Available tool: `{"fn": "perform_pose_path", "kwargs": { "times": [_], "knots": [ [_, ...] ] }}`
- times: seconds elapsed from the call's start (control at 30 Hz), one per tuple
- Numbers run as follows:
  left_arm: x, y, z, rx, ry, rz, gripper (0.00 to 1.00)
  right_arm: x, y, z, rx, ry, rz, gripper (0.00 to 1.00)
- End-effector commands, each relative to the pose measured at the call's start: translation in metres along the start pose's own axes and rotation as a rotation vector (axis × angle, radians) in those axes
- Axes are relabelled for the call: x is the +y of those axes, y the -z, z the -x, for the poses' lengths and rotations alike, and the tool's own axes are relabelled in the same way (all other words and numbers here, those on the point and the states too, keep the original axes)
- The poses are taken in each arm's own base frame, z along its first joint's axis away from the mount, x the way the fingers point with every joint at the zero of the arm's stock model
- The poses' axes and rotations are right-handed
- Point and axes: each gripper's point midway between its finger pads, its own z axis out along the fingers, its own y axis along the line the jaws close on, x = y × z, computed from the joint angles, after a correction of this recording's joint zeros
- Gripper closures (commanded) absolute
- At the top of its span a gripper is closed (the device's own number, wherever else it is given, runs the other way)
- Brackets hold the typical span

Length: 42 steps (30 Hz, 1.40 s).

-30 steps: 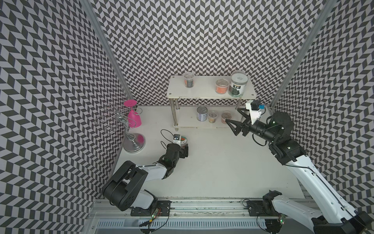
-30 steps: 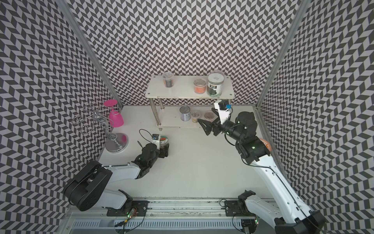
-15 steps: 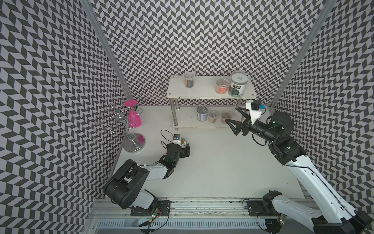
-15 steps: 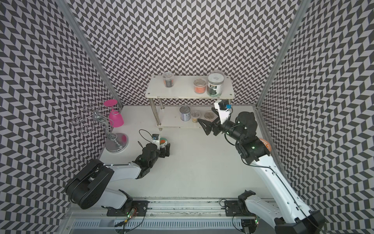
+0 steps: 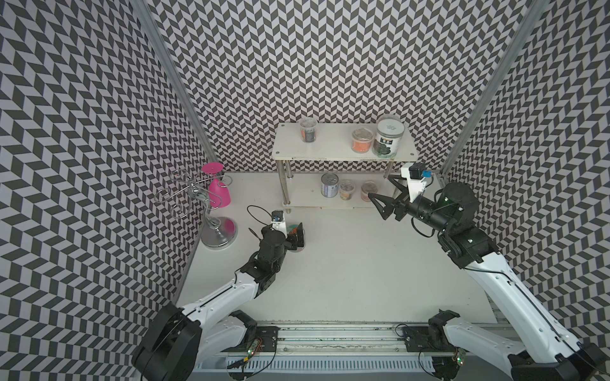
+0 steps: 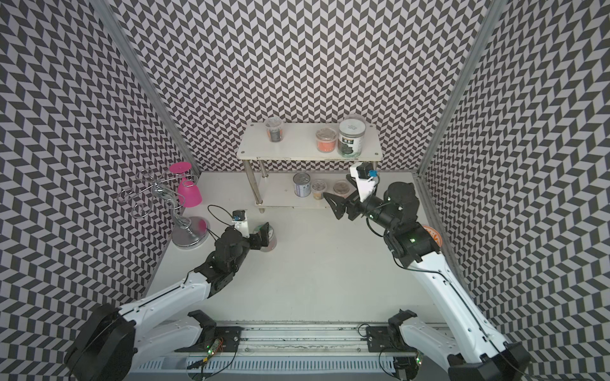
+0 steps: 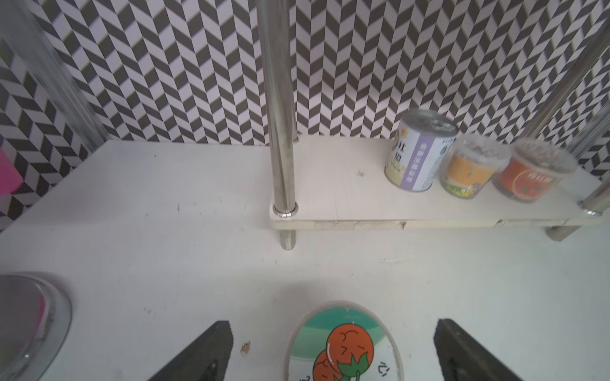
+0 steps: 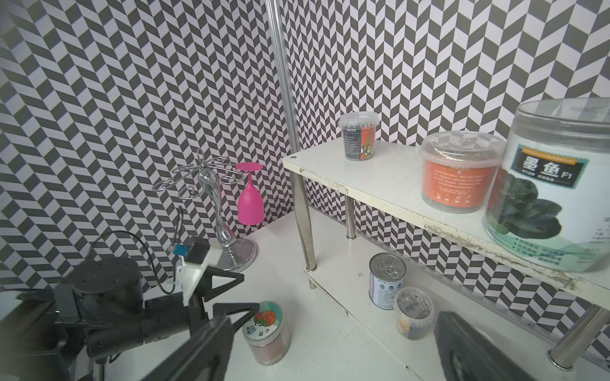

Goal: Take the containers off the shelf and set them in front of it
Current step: 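Place the container at the center of the board, then pick up a container from the shelf.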

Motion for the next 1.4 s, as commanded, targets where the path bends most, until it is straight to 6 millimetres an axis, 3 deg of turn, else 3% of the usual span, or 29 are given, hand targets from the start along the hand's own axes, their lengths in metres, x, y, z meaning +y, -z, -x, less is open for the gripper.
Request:
{"fn": "perform_pose_path", "kwargs": {
  "times": [0.0, 0.23, 0.3, 0.5, 0.77, 1.0, 1.13, 1.37],
  "knots": [
    [-0.013, 0.013, 0.049, -0.037, -0.04, -0.054, 0.0, -0.005, 0.002, 0.012, -0.046, 0.027, -0.027, 0.0],
    [-0.045, 0.012, 0.175, -0.181, -0.126, -0.137, 0.0, -0.012, 0.008, 0.023, -0.082, 0.03, -0.085, 0.0],
    [-0.046, 0.004, 0.201, -0.203, -0.127, -0.159, 0.0, -0.014, 0.01, 0.025, -0.09, 0.032, -0.1, 0.0],
    [-0.056, -0.036, 0.255, -0.241, -0.172, -0.187, 0.0, -0.014, 0.011, 0.028, -0.099, 0.037, -0.105, 0.0],
    [-0.071, -0.099, 0.282, -0.214, -0.19, -0.215, 0.0, -0.014, 0.012, 0.031, -0.104, 0.042, -0.107, 0.0],
    [-0.073, -0.149, 0.288, -0.159, -0.174, -0.188, 0.0, -0.012, 0.011, 0.032, -0.105, 0.047, -0.094, 0.0],
    [-0.074, -0.167, 0.288, -0.142, -0.172, -0.191, 0.0, -0.015, 0.014, 0.032, -0.101, 0.06, -0.115, 0.0],
    [-0.067, -0.178, 0.294, -0.16, -0.159, -0.172, 0.0, -0.017, 0.015, 0.033, -0.096, 0.067, -0.125, 0.0]
  ]
}}
